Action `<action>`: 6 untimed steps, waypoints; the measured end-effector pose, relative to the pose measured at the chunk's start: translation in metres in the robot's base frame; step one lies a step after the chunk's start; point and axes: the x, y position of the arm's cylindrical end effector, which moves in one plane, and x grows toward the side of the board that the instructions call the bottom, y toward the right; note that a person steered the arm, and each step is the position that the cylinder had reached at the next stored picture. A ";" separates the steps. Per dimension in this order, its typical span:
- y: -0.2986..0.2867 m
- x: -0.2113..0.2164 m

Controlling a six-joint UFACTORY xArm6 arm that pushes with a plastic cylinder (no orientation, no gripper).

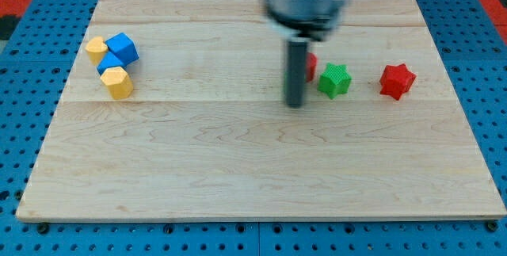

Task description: Move the red star to the right of the green star

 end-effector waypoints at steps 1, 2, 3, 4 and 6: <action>0.090 0.009; 0.135 0.024; 0.193 0.008; 0.172 0.006; 0.082 -0.004</action>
